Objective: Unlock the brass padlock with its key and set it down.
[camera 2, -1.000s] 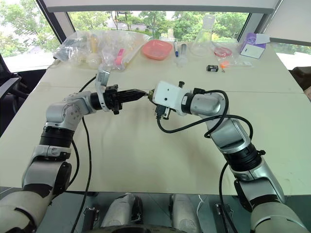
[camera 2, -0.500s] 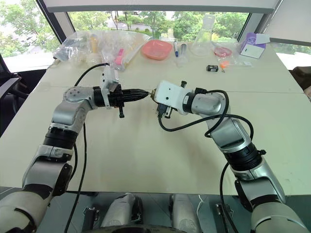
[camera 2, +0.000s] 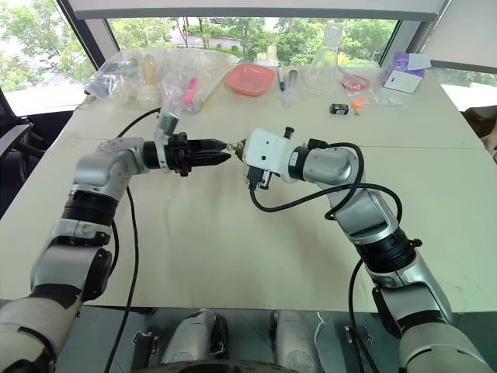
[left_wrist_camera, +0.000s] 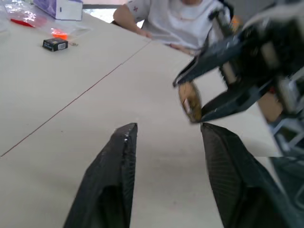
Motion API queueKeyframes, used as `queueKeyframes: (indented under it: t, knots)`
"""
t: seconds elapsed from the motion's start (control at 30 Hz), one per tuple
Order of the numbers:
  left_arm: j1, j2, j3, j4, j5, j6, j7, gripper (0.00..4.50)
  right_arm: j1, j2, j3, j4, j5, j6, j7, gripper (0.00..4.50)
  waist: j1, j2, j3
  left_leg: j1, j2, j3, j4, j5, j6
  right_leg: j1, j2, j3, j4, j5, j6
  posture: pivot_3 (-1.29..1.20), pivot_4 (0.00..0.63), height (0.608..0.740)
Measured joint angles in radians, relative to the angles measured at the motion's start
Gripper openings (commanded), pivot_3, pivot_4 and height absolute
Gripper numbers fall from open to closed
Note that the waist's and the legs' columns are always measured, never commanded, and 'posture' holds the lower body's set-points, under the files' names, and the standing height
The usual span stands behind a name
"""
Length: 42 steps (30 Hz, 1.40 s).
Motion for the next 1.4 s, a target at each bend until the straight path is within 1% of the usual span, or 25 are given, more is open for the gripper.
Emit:
queueKeyframes:
  t: [0.13, 0.3, 0.4, 0.6, 0.63, 0.67, 0.73, 0.77, 0.9, 0.97, 1.03, 1.07, 1.1, 1.13, 1.17, 1.23, 1.3, 1.4]
  knots:
    - [-0.002, -0.019, 0.012, -0.003, -0.014, 0.031, 0.010, 1.89, 0.000, 0.004, 0.000, 0.000, -0.006, -0.008, -0.001, 0.67, 0.002, 0.000, 0.000, 0.000, 0.000, 0.000, 0.000, 0.000, 0.000, 0.000, 0.000, 0.000, 0.000, 0.000, 0.000, 0.00, 0.150, 0.733]
    - [-0.005, -0.044, -0.003, 0.001, -0.005, 0.023, 0.014, 1.89, 0.000, 0.007, 0.000, -0.003, -0.008, -0.010, -0.001, 0.67, 0.001, 0.000, 0.000, 0.000, 0.000, 0.000, 0.000, 0.000, 0.000, 0.000, 0.000, 0.000, 0.000, 0.000, 0.000, 0.00, 0.150, 0.733]
    - [-0.018, -0.065, -0.022, 0.036, 0.020, -0.010, 0.014, 1.89, -0.001, 0.010, 0.000, -0.020, -0.009, -0.010, -0.002, 0.67, 0.001, 0.000, 0.000, 0.000, 0.000, 0.001, 0.000, 0.000, 0.000, 0.000, 0.000, 0.000, 0.000, 0.000, 0.000, 0.00, 0.150, 0.733]
    - [-0.045, -0.097, -0.022, 0.108, 0.033, -0.041, 0.012, 1.89, -0.001, 0.011, 0.002, -0.029, -0.014, 0.004, 0.001, 0.67, 0.001, 0.000, 0.000, 0.000, 0.000, 0.001, 0.000, 0.000, 0.000, 0.000, 0.000, 0.000, 0.000, 0.000, 0.000, 0.00, 0.150, 0.733]
    - [-0.050, -0.103, -0.021, 0.116, 0.033, -0.042, 0.012, 1.37, -0.001, 0.011, 0.003, -0.032, -0.016, 0.007, 0.001, 0.67, 0.002, 0.000, 0.000, 0.000, 0.000, 0.001, 0.000, 0.000, 0.000, 0.000, 0.000, 0.000, 0.000, 0.000, 0.000, 0.00, 0.150, 0.733]
    - [-0.053, -0.106, -0.020, 0.118, 0.032, -0.042, 0.008, 1.11, -0.001, 0.011, 0.003, -0.034, -0.017, 0.009, 0.001, 0.67, 0.002, 0.000, 0.000, 0.000, 0.000, 0.001, 0.000, 0.000, 0.000, 0.000, 0.000, 0.000, 0.000, 0.000, 0.000, 0.00, 0.150, 0.733]
    - [-0.054, -0.113, -0.022, 0.121, 0.031, -0.043, -0.007, 0.14, -0.001, 0.011, 0.003, -0.034, -0.027, 0.016, -0.002, 0.67, 0.001, 0.000, 0.000, 0.000, 0.000, 0.001, 0.000, 0.000, 0.000, 0.000, 0.000, 0.000, 0.000, 0.000, 0.000, 0.00, 0.150, 0.733]
    - [-0.054, -0.114, -0.021, 0.124, 0.029, -0.041, -0.009, 0.06, -0.001, 0.010, 0.004, -0.035, -0.031, 0.016, -0.003, 0.67, 0.001, 0.000, 0.000, 0.000, 0.000, 0.001, 0.000, 0.000, 0.000, 0.000, 0.000, 0.000, 0.000, 0.000, 0.000, 0.00, 0.150, 0.733]
    - [-0.054, -0.113, -0.021, 0.124, 0.029, -0.035, -0.017, 0.06, -0.001, 0.011, 0.005, -0.040, -0.038, 0.016, -0.001, 0.67, 0.000, 0.000, 0.000, 0.000, 0.000, 0.001, 0.000, 0.000, 0.000, 0.000, 0.000, 0.000, 0.000, 0.000, 0.000, 0.00, 0.150, 0.733]
    - [-0.054, -0.110, -0.021, 0.122, 0.029, -0.035, -0.020, 0.00, -0.001, 0.011, 0.006, -0.044, -0.039, 0.017, 0.000, 1.72, 0.000, 0.000, 0.000, 0.000, 0.000, 0.001, 0.000, 0.000, 0.000, 0.000, 0.000, 0.000, 0.000, 0.000, 0.000, 0.00, 0.150, 0.733]
    - [-0.054, -0.103, -0.022, 0.121, 0.035, -0.034, -0.018, 0.00, 0.000, 0.011, 0.006, -0.058, -0.034, 0.019, 0.003, 2.55, 0.000, 0.000, 0.000, 0.000, 0.000, 0.001, 0.000, 0.000, 0.000, 0.000, 0.000, 0.000, 0.000, 0.000, 0.000, 0.00, 0.150, 0.733]
    - [-0.054, -0.102, -0.021, 0.121, 0.035, -0.034, -0.015, 0.00, 0.001, 0.009, 0.004, -0.064, -0.031, 0.024, 0.006, 3.23, 0.000, 0.000, 0.000, 0.000, 0.000, 0.001, 0.000, 0.000, 0.000, 0.000, 0.000, 0.000, 0.000, 0.000, 0.000, 0.00, 0.150, 0.733]
    - [-0.053, -0.101, -0.019, 0.118, 0.034, -0.032, -0.013, 0.00, 0.007, 0.002, -0.001, -0.074, -0.027, 0.035, 0.008, 3.62, 0.001, 0.000, 0.000, 0.000, 0.000, 0.001, 0.000, 0.000, 0.000, 0.000, 0.000, 0.000, 0.000, 0.000, 0.000, 0.00, 0.150, 0.733]
    - [-0.047, -0.100, -0.013, 0.105, 0.030, -0.026, -0.008, 0.00, 0.020, -0.004, -0.013, -0.092, -0.024, 0.058, 0.008, 4.13, 0.004, 0.000, 0.000, 0.000, 0.000, 0.001, 0.000, 0.000, 0.000, 0.000, 0.000, 0.000, 0.000, 0.000, 0.000, 0.00, 0.150, 0.733]
    - [-0.038, -0.097, -0.009, 0.087, 0.027, -0.021, -0.003, 0.00, 0.038, -0.013, -0.030, -0.111, -0.016, 0.084, 0.007, 4.46, 0.005, 0.000, 0.000, 0.000, 0.000, 0.000, 0.000, 0.000, 0.000, 0.000, 0.000, 0.000, 0.000, 0.000, 0.000, 0.00, 0.150, 0.733]
    - [-0.014, -0.082, 0.007, 0.059, 0.021, -0.004, 0.006, 0.00, 0.080, -0.017, -0.093, -0.148, 0.021, 0.158, 0.003, 4.46, 0.004, 0.000, 0.000, 0.000, 0.000, -0.001, 0.000, 0.000, 0.000, 0.000, -0.001, 0.000, 0.000, 0.000, 0.000, 0.00, 0.150, 0.733]
    - [0.010, -0.077, 0.018, 0.026, 0.011, 0.013, 0.011, 0.00, 0.109, 0.024, -0.182, -0.202, 0.102, 0.265, -0.010, 4.46, 0.003, 0.000, 0.000, 0.000, 0.000, -0.002, 0.000, 0.000, 0.000, 0.000, 0.000, 0.000, 0.000, 0.000, 0.000, 0.00, 0.150, 0.733]
    - [0.029, -0.083, 0.014, -0.027, 0.004, 0.040, 0.015, 0.00, 0.104, 0.082, -0.276, -0.301, 0.203, 0.394, -0.053, 4.46, 0.002, 0.000, 0.000, 0.000, 0.000, -0.002, 0.000, 0.000, 0.000, 0.000, 0.000, 0.000, 0.001, 0.000, 0.000, 0.00, 0.150, 0.733]
